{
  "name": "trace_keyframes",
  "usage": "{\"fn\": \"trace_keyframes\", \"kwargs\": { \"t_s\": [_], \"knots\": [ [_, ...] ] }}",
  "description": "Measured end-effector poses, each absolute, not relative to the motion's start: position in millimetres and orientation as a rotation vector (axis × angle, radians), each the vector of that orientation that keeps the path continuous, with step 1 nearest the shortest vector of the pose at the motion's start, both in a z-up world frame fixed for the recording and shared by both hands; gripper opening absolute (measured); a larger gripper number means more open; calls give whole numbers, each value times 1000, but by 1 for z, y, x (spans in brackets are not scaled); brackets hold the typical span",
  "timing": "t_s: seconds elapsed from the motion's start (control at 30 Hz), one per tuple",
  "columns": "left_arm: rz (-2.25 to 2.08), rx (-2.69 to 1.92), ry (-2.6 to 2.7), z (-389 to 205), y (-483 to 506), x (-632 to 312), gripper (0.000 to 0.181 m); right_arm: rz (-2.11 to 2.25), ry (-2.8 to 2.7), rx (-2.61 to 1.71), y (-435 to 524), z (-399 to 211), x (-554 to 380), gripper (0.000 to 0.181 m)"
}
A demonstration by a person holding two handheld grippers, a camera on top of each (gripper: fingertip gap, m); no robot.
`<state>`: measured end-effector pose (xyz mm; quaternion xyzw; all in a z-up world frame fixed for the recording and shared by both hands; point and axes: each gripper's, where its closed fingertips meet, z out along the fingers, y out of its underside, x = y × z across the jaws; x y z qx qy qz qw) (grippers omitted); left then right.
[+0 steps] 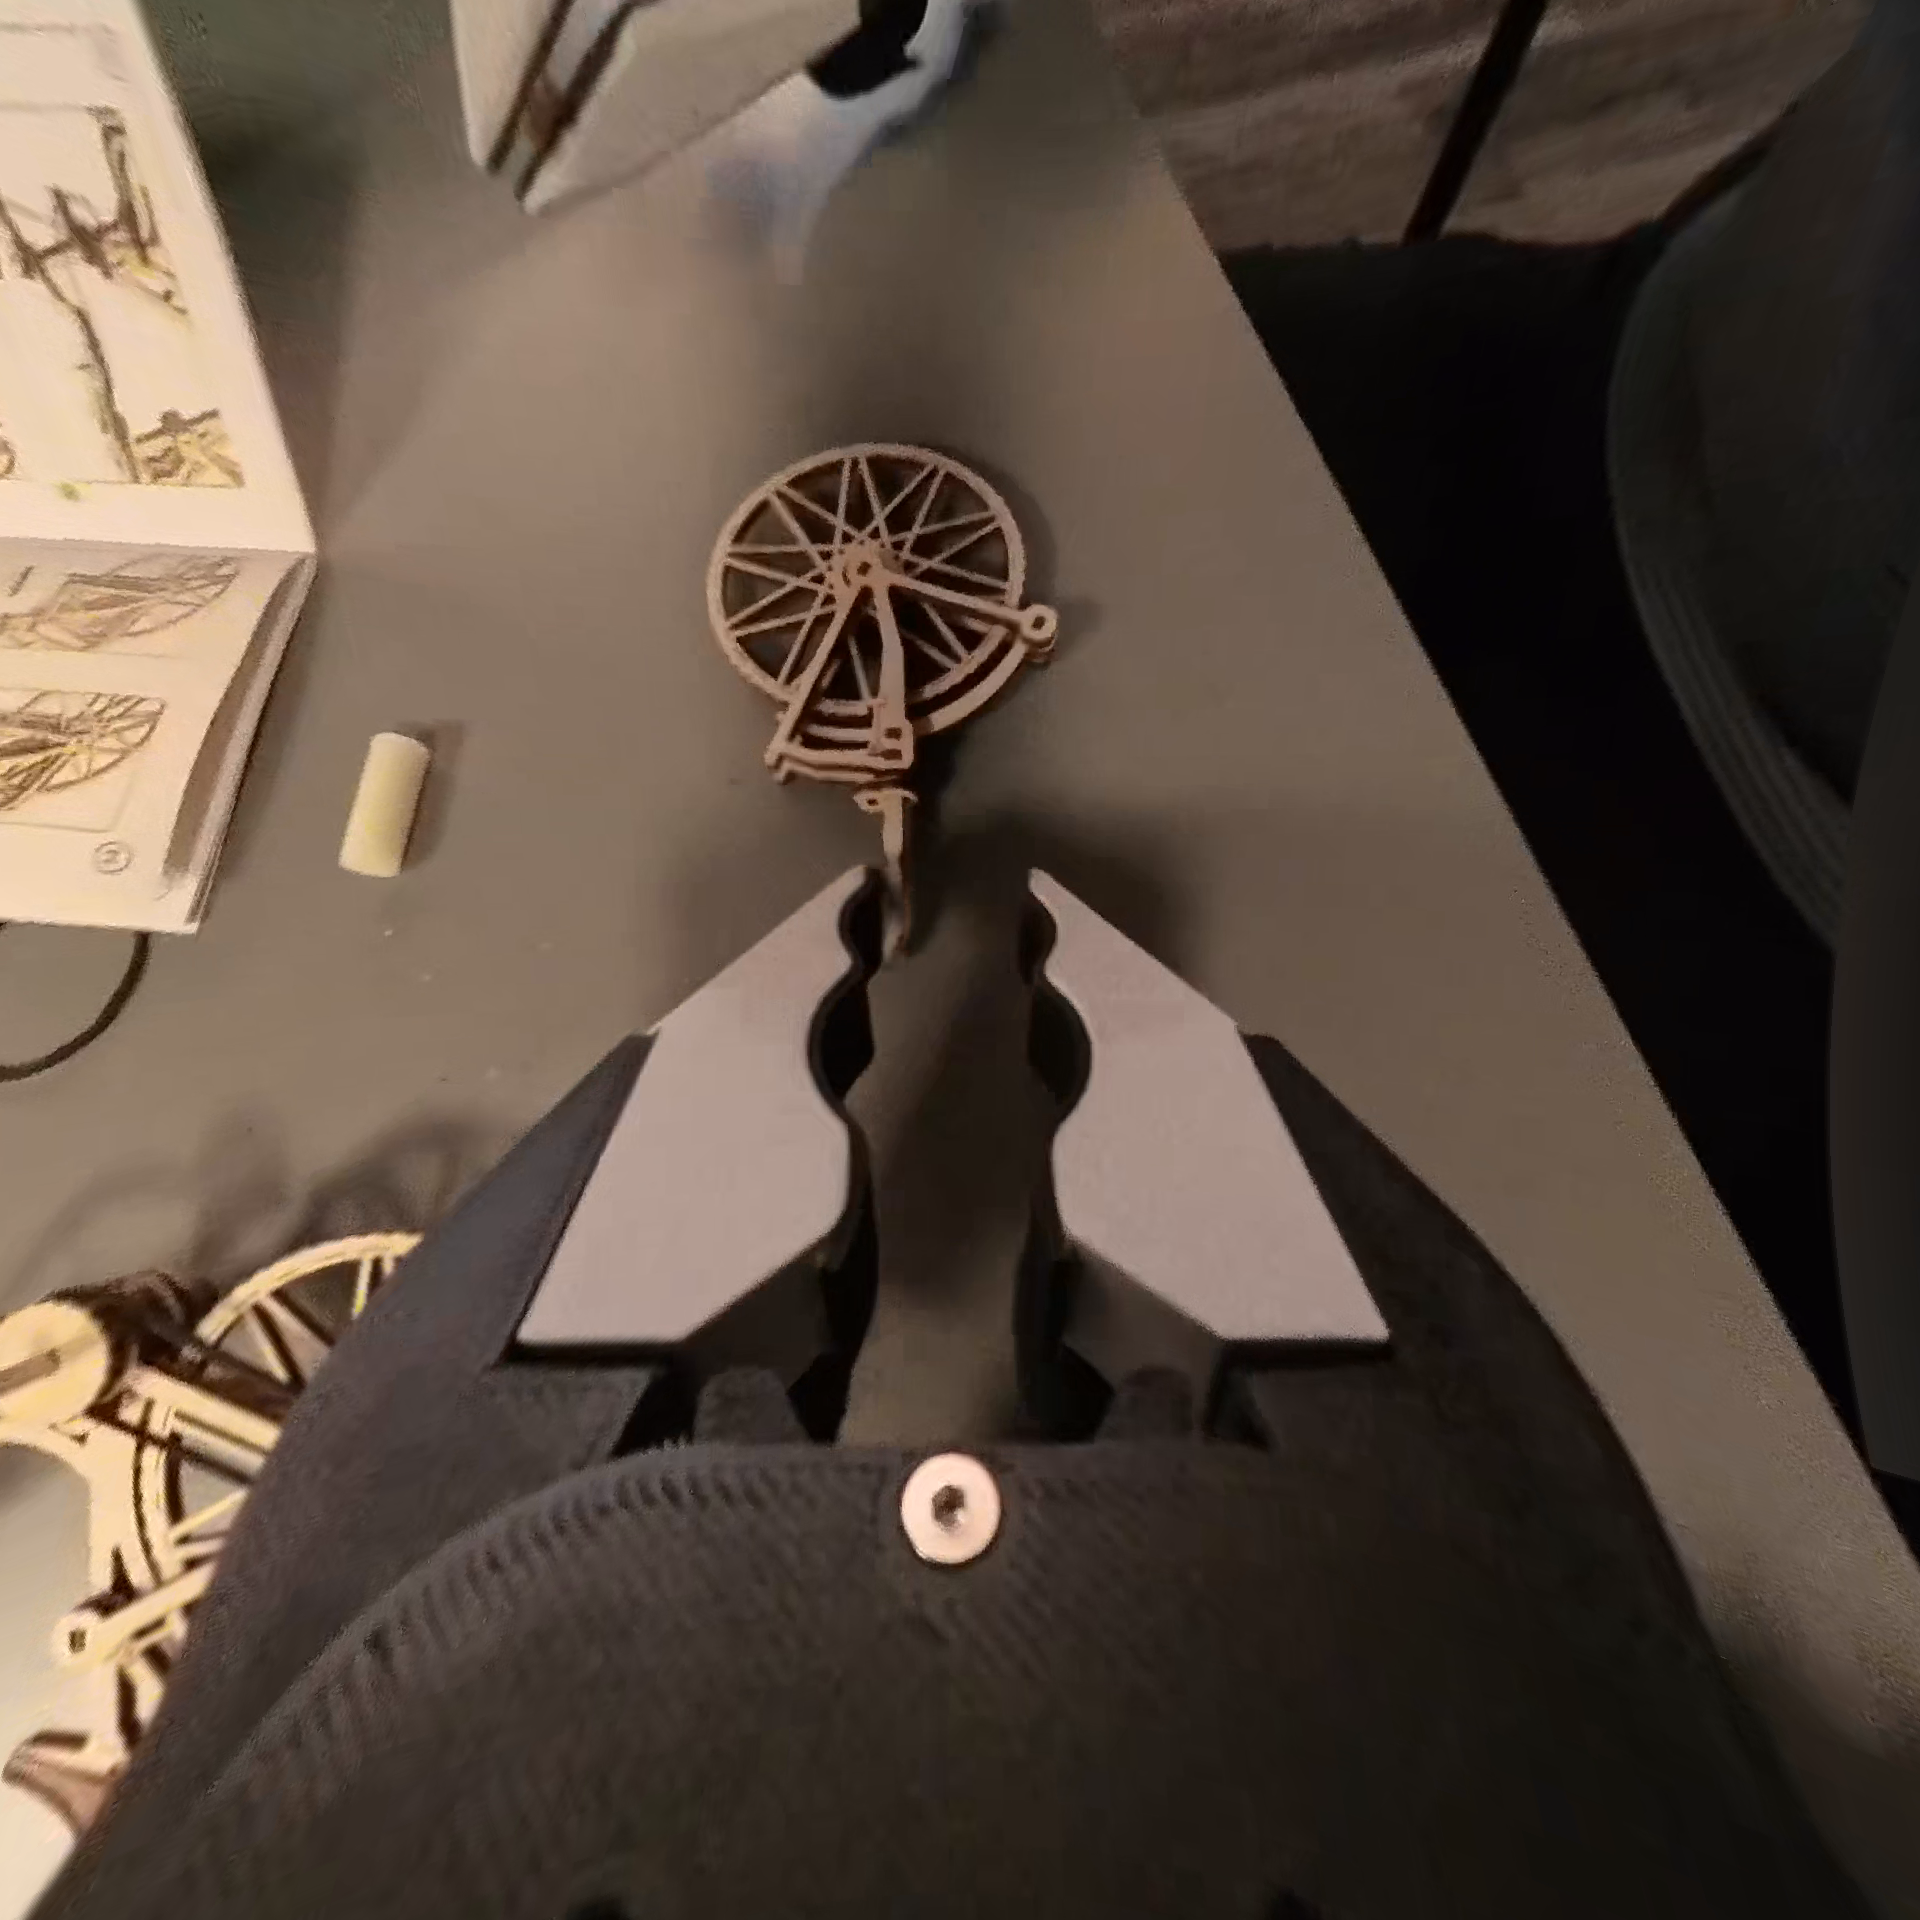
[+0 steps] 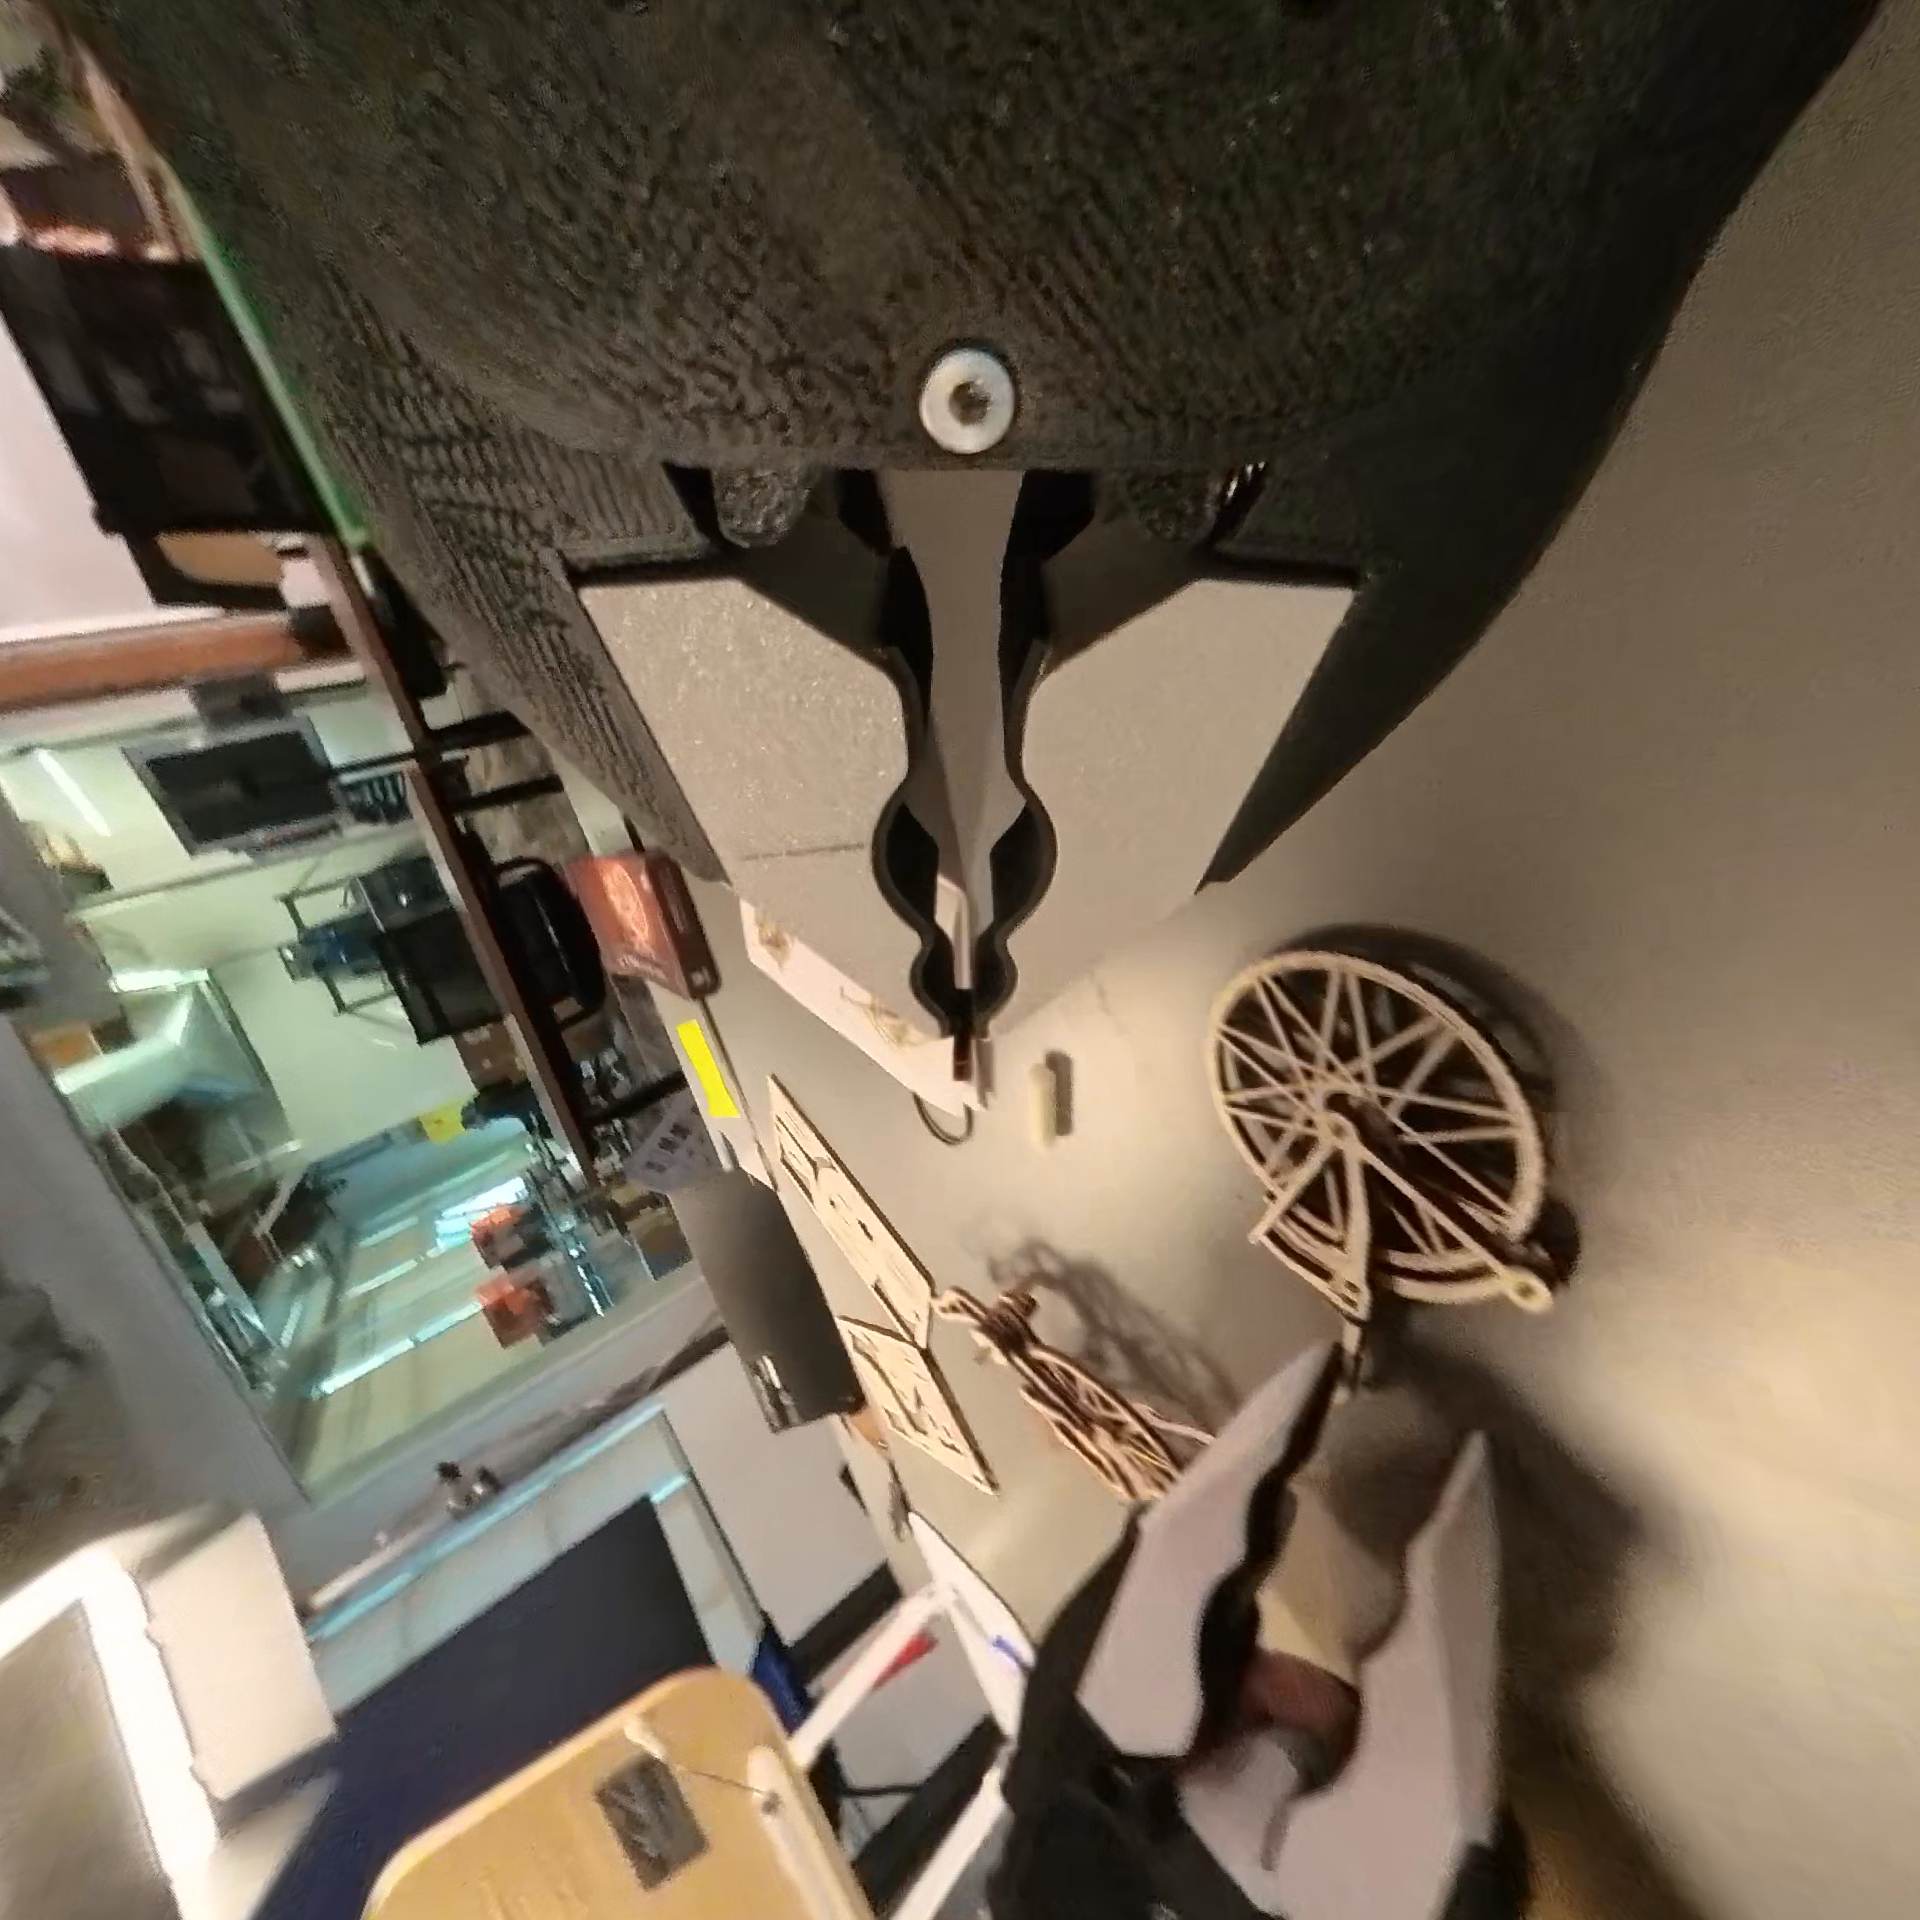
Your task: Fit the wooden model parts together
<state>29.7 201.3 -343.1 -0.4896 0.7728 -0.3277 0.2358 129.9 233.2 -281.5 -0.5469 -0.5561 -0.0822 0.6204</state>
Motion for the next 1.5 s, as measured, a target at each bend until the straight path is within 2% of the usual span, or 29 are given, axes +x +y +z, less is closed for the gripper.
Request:
{"fn": "trace_keyframes", "kwargs": {
  "t_s": [0.13, 0.2, 0.33, 0.57, 0.7, 0.83, 0.97, 1.17, 1.5],
  "knots": [
    [-892, -1335, 2150, -345, 203, 31, 5, -197, -1410, -1241, 227, -279, 102, 0],
    [-851, -1327, 2153, -345, 208, 29, 2, -217, -1478, -1224, 226, -278, 92, 0],
    [-618, -993, 2168, -332, 217, 32, 2, -367, -1668, -1091, 227, -274, 76, 0],
    [-366, -914, 2045, -294, 236, 62, 2, -766, -1894, -854, 233, -252, 82, 0],
    [-344, -705, 2076, -288, 224, 78, 2, -995, -2027, -613, 237, -239, 95, 0],
    [-476, -627, 2036, -278, 227, 94, 2, -996, -2183, -494, 240, -238, 106, 0],
    [-419, -758, 1958, -279, 250, 105, 2, -975, -2246, -620, 248, -237, 115, 0],
    [-80, -804, 1954, -291, 257, 104, 3, -1011, -2223, -1005, 250, -253, 111, 0],
    [11, -710, 1950, -292, 243, 103, 2, -1270, -2320, -874, 249, -279, 114, 0]
  ]
}}
